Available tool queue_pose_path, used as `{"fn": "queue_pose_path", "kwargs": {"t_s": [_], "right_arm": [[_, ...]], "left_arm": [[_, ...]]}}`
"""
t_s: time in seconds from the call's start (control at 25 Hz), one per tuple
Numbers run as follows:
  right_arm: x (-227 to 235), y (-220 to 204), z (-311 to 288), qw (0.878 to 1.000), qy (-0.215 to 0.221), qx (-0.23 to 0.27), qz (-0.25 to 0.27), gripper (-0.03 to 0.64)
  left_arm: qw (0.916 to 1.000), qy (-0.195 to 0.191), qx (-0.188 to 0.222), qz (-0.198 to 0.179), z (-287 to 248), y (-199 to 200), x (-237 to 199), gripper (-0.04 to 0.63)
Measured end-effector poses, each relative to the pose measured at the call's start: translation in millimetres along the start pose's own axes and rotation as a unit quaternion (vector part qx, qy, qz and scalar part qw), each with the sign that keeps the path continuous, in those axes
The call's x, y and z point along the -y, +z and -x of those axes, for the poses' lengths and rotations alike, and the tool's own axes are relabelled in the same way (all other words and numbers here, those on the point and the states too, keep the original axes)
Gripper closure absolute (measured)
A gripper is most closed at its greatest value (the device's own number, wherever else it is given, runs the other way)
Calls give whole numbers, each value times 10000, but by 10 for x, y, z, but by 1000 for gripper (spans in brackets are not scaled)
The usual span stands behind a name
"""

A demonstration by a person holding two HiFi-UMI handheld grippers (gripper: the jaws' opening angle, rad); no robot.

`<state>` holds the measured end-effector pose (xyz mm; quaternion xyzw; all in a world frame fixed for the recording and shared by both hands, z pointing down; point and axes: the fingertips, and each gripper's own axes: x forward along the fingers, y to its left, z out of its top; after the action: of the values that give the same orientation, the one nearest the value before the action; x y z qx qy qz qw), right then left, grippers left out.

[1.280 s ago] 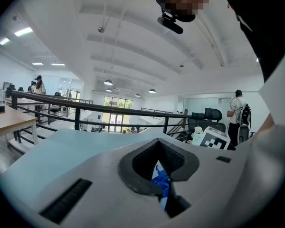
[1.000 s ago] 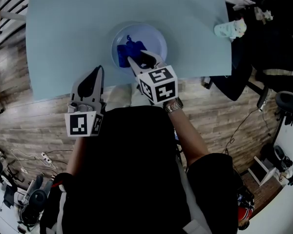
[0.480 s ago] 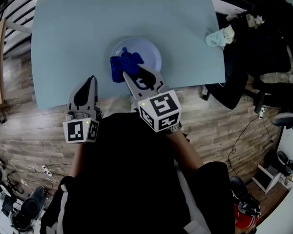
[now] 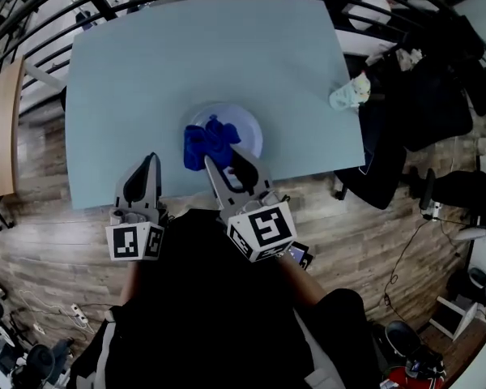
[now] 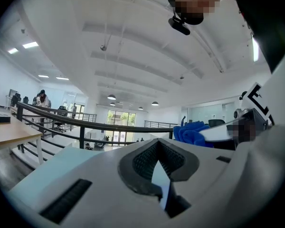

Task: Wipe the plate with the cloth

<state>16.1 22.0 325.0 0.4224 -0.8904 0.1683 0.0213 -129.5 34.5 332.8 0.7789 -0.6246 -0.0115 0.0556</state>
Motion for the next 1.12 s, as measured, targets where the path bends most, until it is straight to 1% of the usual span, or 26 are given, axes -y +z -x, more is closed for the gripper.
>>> {"fn": "queue_pose_path", "kwargs": {"t_s": [0.24,0.36,0.56,0.68,0.84,1.0,1.12], "right_arm": [[-10,113,158,9997,-100,222,51,499],[75,175,237,9991,-255,342,71,499],[169,227,284,9977,-535,409,18,499],[184,246,340,9972,-595,450,42,499],[175,254,434,9973,-542,486,96,499],[117,258,407,9979,-476,438,99,499],[97,196,413,9981,-421,427,114,499]], "left_arm": [[9995,-177,257,-103,19,197,216,594],[9986,-347,363,-170,-37,272,342,594],[9966,-562,547,-246,-126,383,410,594],[9966,-619,471,-256,-136,352,460,594],[9963,-683,455,-265,-97,354,583,594],[9975,-581,266,-291,-56,336,529,594],[9975,-556,287,-316,-14,278,527,594]]}}
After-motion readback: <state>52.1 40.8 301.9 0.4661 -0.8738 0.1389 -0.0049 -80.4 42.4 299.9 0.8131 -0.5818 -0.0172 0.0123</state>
